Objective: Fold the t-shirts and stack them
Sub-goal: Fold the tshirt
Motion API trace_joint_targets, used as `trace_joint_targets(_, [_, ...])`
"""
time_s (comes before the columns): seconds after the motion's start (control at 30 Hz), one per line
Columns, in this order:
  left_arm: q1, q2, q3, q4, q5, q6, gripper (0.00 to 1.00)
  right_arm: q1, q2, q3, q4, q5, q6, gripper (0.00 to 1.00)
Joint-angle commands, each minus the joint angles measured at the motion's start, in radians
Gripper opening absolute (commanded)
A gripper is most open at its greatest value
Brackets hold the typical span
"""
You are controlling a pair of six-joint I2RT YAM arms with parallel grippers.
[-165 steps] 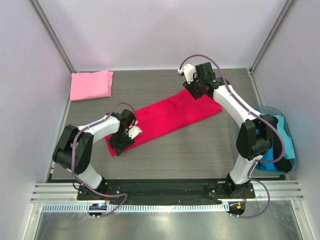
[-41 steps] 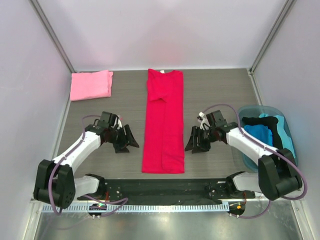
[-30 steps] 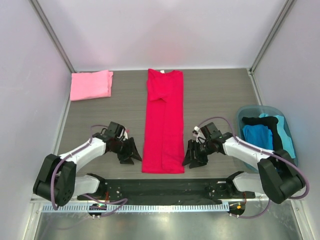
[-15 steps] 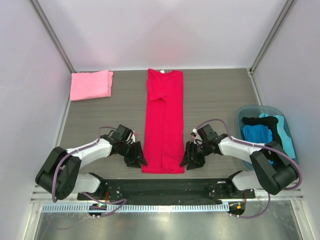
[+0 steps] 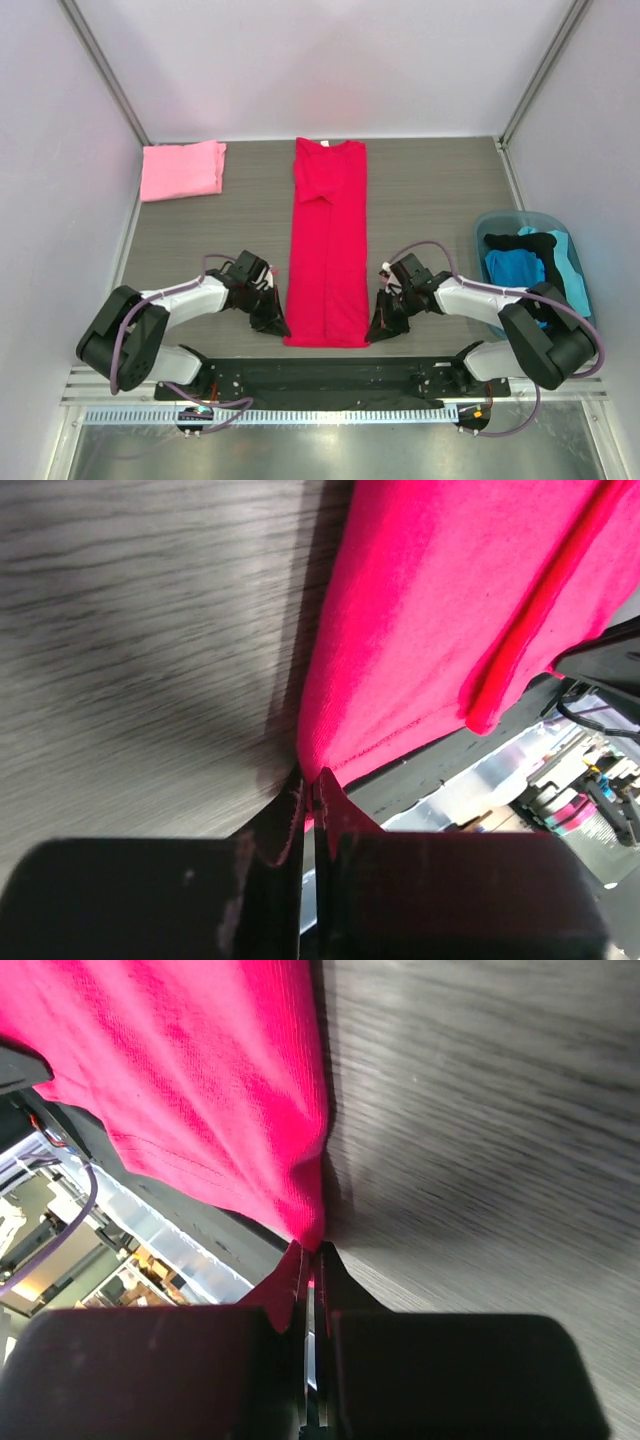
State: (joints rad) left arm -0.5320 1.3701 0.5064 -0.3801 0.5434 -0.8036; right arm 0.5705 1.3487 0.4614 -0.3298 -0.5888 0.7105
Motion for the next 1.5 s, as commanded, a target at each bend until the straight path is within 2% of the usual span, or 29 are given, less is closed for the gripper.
trace_joint_targets(0.0, [-0.005,-0.048,0.032,-0.043,-0.014,0.027,0.00,-0.004,-0.025,0.029,0.006,0.006,-0.020,0.01])
trace_joint_targets(0.23, [0.044,-0.105,0.191,-0.056,-0.045,0.089,0.00,-0.127,-0.118,0.170,-0.123,-0.026,-0.167,0.01])
trace_joint_targets(0.33, [0.064,-0.077,0.273,-0.034,-0.039,0.113,0.00,-0.147,-0.125,0.243,-0.112,-0.029,-0.201,0.01])
trace_joint_targets(0.77, [0.185,0.067,0.469,0.015,-0.059,0.112,0.00,-0.264,0.070,0.506,-0.008,-0.026,-0.250,0.01])
trace_joint_targets(1.1, [0.213,0.289,0.670,0.044,-0.027,0.167,0.00,-0.320,0.185,0.609,0.057,-0.022,-0.284,0.01])
trace_joint_targets(1.47, [0.245,0.449,0.828,0.046,-0.034,0.176,0.00,-0.362,0.372,0.776,0.074,-0.019,-0.319,0.01])
